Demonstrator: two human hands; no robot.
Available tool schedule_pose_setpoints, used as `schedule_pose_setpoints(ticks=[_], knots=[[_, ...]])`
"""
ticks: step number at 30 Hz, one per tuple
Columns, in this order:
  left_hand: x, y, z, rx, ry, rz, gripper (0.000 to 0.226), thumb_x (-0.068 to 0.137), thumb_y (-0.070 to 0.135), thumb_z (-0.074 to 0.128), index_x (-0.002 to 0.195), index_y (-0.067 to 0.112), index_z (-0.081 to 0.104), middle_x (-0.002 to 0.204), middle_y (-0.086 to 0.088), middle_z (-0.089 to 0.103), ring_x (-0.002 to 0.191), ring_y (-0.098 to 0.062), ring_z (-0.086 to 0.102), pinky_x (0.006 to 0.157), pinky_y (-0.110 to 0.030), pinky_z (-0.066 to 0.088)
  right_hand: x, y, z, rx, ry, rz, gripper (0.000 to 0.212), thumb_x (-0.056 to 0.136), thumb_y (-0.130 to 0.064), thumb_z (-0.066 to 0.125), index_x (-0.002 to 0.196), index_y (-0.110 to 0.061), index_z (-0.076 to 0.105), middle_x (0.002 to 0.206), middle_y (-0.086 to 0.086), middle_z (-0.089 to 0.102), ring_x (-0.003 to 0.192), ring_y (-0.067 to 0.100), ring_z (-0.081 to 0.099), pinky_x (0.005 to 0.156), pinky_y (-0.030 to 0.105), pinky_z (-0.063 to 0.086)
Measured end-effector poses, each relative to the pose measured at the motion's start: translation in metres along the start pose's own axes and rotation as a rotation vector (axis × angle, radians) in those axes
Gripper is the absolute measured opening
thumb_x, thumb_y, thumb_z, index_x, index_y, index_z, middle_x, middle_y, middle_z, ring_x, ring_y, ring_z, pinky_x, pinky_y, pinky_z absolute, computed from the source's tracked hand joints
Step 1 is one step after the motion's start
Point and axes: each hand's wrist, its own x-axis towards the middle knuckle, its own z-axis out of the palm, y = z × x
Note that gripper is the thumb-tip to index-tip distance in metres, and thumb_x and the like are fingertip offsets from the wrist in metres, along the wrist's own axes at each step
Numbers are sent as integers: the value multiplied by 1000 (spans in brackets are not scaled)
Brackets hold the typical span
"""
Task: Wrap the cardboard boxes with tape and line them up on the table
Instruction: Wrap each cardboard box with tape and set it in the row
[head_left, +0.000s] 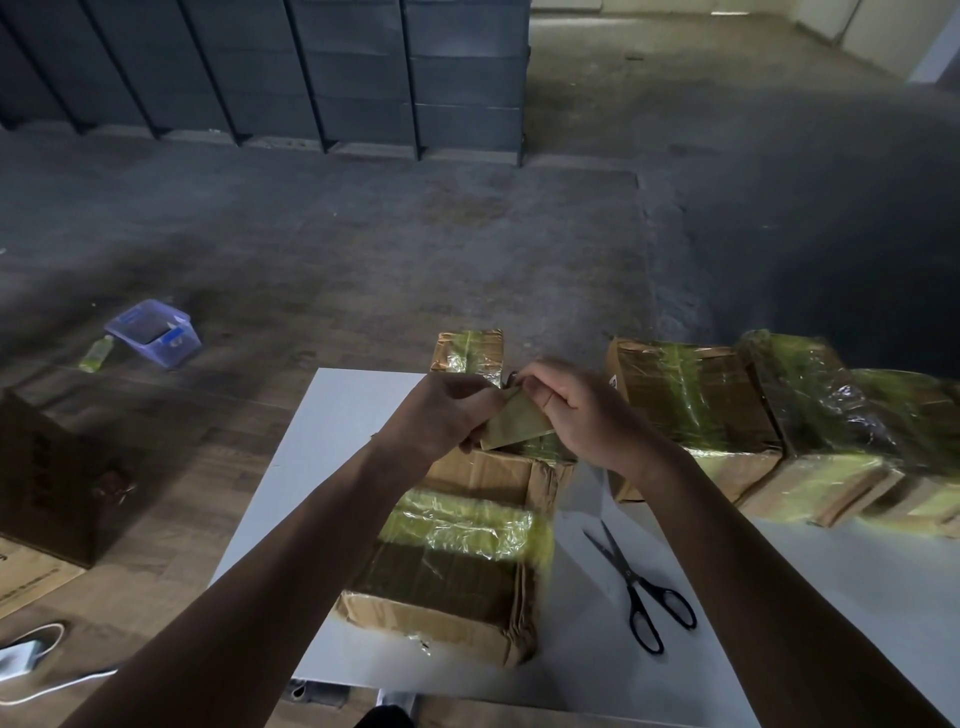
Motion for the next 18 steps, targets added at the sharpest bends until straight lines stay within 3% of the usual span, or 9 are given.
schedule_pose_setpoints(ticks=[6, 10, 14, 18], knots=[[-5, 0, 0, -17, 0, 21, 24, 87, 9, 55, 77, -12, 60, 53, -6, 49, 48, -15, 44, 46, -24, 38, -3, -2, -1, 7, 0, 0, 21, 101, -12, 45, 100, -2, 63, 81, -9, 51, 72, -3, 47, 64, 7, 36], [-8, 1, 2, -85, -22, 19, 40, 78, 22, 54, 80, -18, 54, 60, -10, 47, 53, -17, 44, 48, -27, 39, -4, -3, -1, 37, 3, 18, 21, 101, -12, 45, 100, -2, 63, 79, -15, 49, 71, -7, 49, 63, 8, 35], [-9, 2, 1, -42, -38, 10, 31, 89, 22, 67, 81, -8, 65, 60, -8, 51, 54, -17, 46, 47, -24, 39, -5, -4, -1, 19, 0, 12, 21, 101, -12, 44, 100, -3, 64, 78, -17, 48, 74, -12, 48, 64, 6, 35], [-10, 2, 0, -72, -45, 1, 35, 92, 19, 63, 85, -15, 60, 62, -9, 49, 52, -13, 46, 48, -22, 39, -4, -4, -2, 24, 5, 19, 21, 101, -12, 45, 100, -3, 64, 78, -17, 48, 74, -13, 49, 63, 6, 36]])
